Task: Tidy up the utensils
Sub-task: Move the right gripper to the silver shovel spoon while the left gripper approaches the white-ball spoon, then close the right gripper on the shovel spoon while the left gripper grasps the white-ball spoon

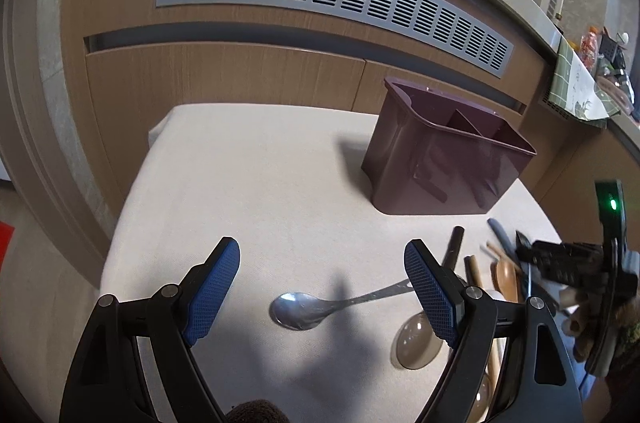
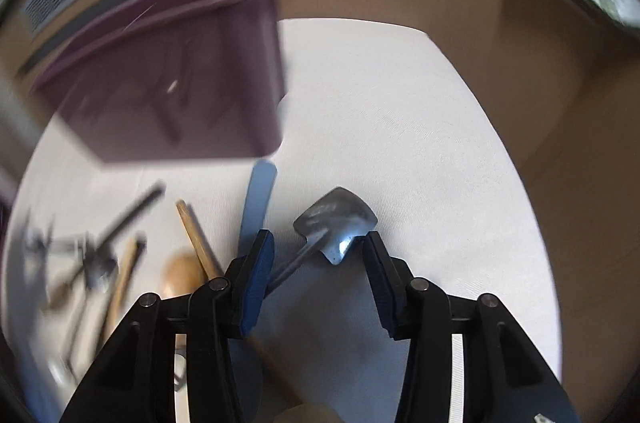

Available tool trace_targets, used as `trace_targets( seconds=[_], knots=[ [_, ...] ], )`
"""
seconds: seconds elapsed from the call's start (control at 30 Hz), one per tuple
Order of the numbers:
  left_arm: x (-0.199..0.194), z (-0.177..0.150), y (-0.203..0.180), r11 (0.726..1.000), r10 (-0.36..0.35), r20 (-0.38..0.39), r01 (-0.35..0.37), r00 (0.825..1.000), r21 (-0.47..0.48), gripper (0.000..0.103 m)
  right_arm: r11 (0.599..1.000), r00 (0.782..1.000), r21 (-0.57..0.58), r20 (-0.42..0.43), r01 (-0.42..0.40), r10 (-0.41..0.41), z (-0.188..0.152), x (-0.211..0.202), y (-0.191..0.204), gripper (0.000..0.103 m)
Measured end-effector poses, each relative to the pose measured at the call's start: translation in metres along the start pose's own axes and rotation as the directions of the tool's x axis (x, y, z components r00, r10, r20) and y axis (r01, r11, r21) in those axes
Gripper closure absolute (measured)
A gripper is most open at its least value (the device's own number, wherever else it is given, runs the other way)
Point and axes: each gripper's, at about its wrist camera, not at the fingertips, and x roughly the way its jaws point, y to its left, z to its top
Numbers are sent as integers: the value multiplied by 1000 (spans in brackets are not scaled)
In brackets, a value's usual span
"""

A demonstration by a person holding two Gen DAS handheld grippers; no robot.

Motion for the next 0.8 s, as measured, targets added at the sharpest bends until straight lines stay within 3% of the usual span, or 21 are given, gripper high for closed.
trace_targets(
  seconds=[0.13, 0.3, 0.43, 0.53, 0.67, 0.77, 0.8],
  knots=[
    [2, -3, -3, 1000, -15, -5, 15, 1000, 3, 19, 998, 1000, -66, -15, -17, 16, -12, -7, -15, 59],
    [4, -6, -5, 1000, 6, -7, -6, 1000, 12, 19, 994, 999, 107, -19, -32, 34, -4, -2, -30, 55],
    [3, -5, 2, 1000, 21, 0, -21, 1000, -13, 19, 956, 1000, 293, 15, 21, -27, 6, 6, -30, 55],
    [2, -6, 6, 999, 31, 1, -31, 1000, -25, 19, 937, 995, 340, 33, 77, -94, 12, 11, -23, 54],
    [2, -9, 9, 998, 53, -8, -53, 999, -33, 19, 983, 993, 165, 71, 77, -89, 13, 15, 1, 65],
    [2, -11, 8, 997, 66, -17, -66, 998, -30, 19, 996, 992, -72, 106, -61, 69, 11, 10, 26, 68],
    [2, -12, 7, 997, 67, -20, -68, 998, -28, 19, 988, 990, -143, 112, -64, 80, 10, 8, 33, 71]
  ],
)
